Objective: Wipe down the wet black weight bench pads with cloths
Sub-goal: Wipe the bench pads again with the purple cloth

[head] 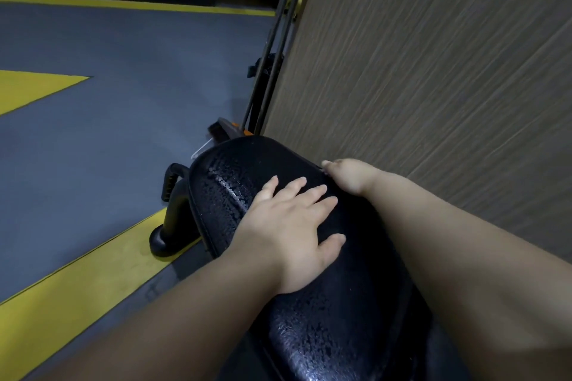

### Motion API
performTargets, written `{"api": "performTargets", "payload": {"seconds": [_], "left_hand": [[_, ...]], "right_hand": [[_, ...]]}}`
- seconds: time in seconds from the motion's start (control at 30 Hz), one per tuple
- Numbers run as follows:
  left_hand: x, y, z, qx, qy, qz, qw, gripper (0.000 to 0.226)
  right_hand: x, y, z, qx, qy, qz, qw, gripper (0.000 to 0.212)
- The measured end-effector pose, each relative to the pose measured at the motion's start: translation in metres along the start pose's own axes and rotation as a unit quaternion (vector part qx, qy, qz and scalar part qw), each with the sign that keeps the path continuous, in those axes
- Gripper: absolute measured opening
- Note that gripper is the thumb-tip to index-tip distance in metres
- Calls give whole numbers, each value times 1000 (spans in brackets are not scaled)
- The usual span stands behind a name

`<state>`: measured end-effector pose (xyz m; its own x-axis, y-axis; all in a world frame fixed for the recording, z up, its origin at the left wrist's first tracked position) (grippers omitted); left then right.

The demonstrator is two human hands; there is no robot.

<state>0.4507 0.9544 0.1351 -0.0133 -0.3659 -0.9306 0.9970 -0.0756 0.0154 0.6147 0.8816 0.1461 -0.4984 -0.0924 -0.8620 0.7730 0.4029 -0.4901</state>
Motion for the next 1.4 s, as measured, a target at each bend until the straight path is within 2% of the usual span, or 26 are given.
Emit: {"api": "performTargets", "payload": {"seconds": [0.17,0.3,0.47,0.67,0.87,1.0,1.1,1.23,1.4], "left_hand": [[-2,-4,-2,-35,-7,19,999,62],[-3,-7,-7,-76,-11,38,996,62],[-2,-7,-7,-78,-8,35,996,63],[-1,-7,-7,-71,-5,44,997,64],[-1,-5,-9,-60,-12,54,997,65],[1,-5,-11,-47,-14,55,997,66],[-1,-8,-21,-32,-24,71,997,69],[-7,-17,-53,-64,-45,151,986,76],[-4,-19,-55,-71,-61,161,983,68]], "right_hand": [[0,-5,11,-25,52,7,998,42],[6,-28,61,13,131,45,990,44],[26,-60,123,75,219,60,971,45],[14,-57,108,99,164,38,981,49],[-2,-12,20,18,66,23,997,49],[-1,13,-16,-37,70,12,997,46],[2,9,-2,-43,88,16,995,45],[5,-10,41,-23,89,38,995,43],[13,-30,86,13,112,71,991,37]]}}
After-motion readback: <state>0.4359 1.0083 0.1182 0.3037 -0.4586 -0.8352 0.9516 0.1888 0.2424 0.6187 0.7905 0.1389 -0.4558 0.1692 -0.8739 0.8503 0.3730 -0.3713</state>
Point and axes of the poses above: each hand's wrist, its own y-axis towards the middle knuckle, its own x-axis out of the palm, z = x × y, the point moved 4 cm from there along y, towards the middle knuckle, and after that the axes turned 7 degrees about -z, right-handed, at the moved point
